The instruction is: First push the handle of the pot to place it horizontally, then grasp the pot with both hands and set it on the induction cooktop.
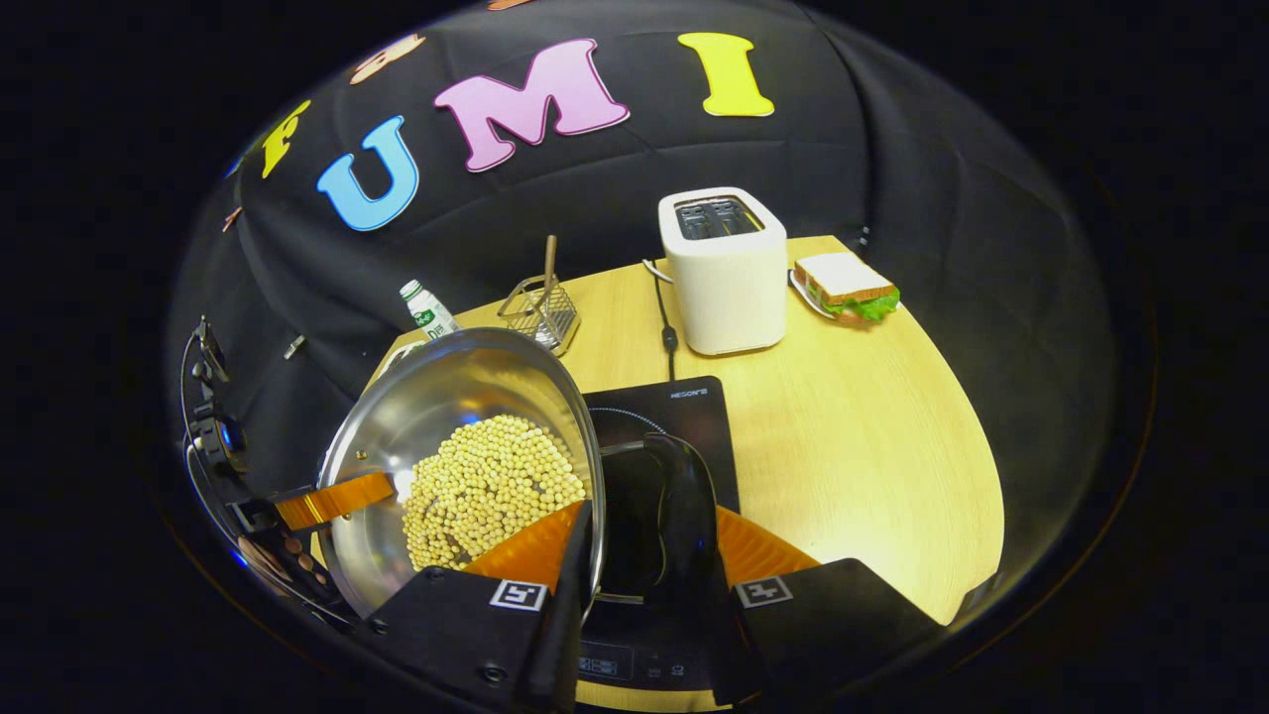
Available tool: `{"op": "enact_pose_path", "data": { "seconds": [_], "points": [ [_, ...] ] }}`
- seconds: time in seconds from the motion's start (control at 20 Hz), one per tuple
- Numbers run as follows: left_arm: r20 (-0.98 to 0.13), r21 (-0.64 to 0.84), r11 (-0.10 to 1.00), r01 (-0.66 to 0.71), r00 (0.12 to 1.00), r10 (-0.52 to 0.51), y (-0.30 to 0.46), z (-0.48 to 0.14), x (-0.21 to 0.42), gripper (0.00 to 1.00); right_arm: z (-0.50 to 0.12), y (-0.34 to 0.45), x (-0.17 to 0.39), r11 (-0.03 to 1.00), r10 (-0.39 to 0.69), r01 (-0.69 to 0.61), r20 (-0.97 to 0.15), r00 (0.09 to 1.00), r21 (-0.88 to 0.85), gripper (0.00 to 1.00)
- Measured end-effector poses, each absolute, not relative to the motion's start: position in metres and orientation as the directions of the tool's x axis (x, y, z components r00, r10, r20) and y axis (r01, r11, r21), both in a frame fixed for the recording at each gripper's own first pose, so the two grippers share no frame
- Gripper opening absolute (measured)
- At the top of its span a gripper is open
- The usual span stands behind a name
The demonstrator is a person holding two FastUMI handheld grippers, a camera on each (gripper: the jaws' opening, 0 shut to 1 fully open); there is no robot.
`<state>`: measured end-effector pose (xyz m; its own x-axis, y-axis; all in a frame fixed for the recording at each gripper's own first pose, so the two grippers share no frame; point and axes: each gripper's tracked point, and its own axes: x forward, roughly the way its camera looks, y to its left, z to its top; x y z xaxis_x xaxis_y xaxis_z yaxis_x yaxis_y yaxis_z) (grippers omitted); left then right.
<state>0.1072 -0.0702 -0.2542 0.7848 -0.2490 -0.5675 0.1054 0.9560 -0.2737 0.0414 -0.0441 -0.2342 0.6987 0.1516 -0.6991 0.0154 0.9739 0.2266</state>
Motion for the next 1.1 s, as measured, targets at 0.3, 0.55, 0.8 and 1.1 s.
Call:
{"op": "enact_pose_path", "data": {
  "seconds": [0.3,0.55,0.8,1.1],
  "points": [
    [-0.575,-0.285,0.953,0.1,0.778,-0.254,-0.091,-0.269,0.117,0.56,-0.243,-0.068,0.049,0.975,0.144,0.024,-0.706,0.693,0.223,0.54],
    [-0.583,-0.287,0.954,0.089,0.774,-0.248,-0.101,-0.283,0.124,0.58,-0.257,-0.078,0.057,0.975,0.139,0.032,-0.713,0.687,0.221,0.49],
    [-0.58,-0.279,0.956,0.09,0.778,-0.243,-0.108,-0.293,0.134,0.56,-0.269,-0.086,0.063,0.973,0.136,0.046,-0.725,0.675,0.226,0.54],
    [-0.596,-0.274,0.958,0.08,0.768,-0.235,-0.11,-0.306,0.14,0.56,-0.29,-0.09,0.071,0.97,0.138,0.063,-0.75,0.647,0.233,0.54]
  ]
}}
